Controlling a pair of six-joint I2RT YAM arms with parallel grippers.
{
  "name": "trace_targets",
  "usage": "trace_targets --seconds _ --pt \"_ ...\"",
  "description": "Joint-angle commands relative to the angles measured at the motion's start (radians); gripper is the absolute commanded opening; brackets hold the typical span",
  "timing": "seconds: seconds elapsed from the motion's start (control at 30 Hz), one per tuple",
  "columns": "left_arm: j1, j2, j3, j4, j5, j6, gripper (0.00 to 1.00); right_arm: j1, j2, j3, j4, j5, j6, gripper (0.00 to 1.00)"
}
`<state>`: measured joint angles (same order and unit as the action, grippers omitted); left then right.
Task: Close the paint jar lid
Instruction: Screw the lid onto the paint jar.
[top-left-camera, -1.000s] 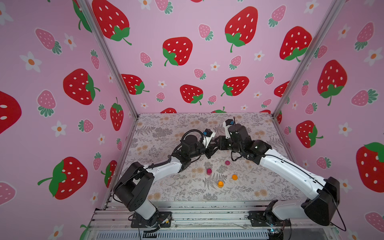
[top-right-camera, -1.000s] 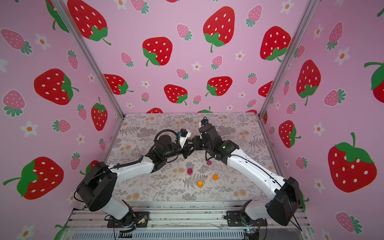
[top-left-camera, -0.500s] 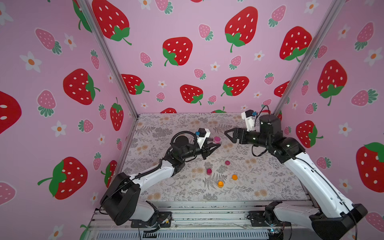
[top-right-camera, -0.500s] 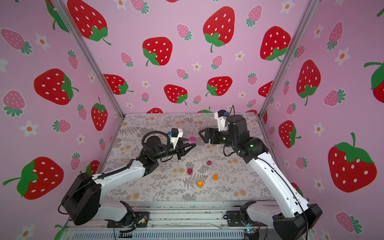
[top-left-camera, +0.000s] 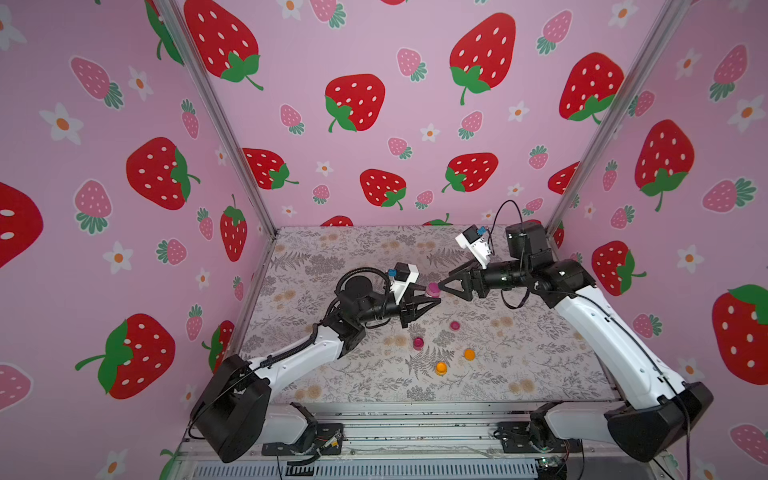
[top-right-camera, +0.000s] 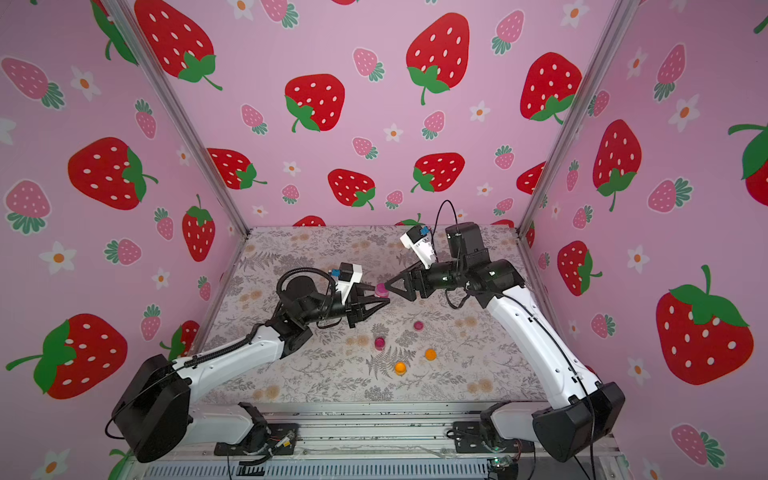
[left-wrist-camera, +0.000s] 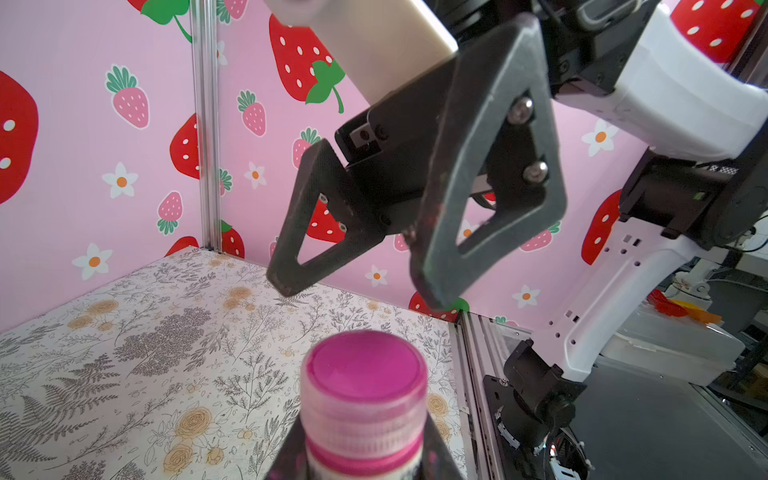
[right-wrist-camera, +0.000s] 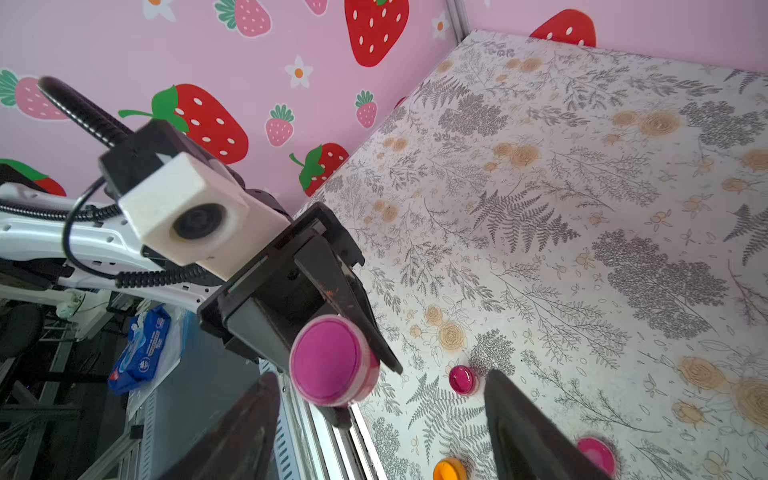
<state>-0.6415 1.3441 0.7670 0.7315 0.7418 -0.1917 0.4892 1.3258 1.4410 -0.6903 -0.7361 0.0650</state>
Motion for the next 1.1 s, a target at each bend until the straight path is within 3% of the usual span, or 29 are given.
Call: trace_targets --seconds 0.0,0.4,0.83,1.07 --pt "-0.002 -0.019 0.002 0.004 0.024 -0.009 0.0 0.023 0.001 0.015 -0.017 -0.026 -0.044 0.76" --pt "-0.002 -0.018 0.004 -0.008 0.025 -0.004 0.0 0.079 0.029 0.024 -0.017 0.029 -0.044 0.68" --pt "-0.006 -0.014 0.021 -0.041 0.02 0.015 0.0 0.113 0.051 0.026 -0.014 0.083 -0.03 0.4" --pt "-0.005 -0.001 0.051 -0.063 0.005 0.032 0.0 0.165 0.053 -0.017 0.031 0.14 0.026 0.34"
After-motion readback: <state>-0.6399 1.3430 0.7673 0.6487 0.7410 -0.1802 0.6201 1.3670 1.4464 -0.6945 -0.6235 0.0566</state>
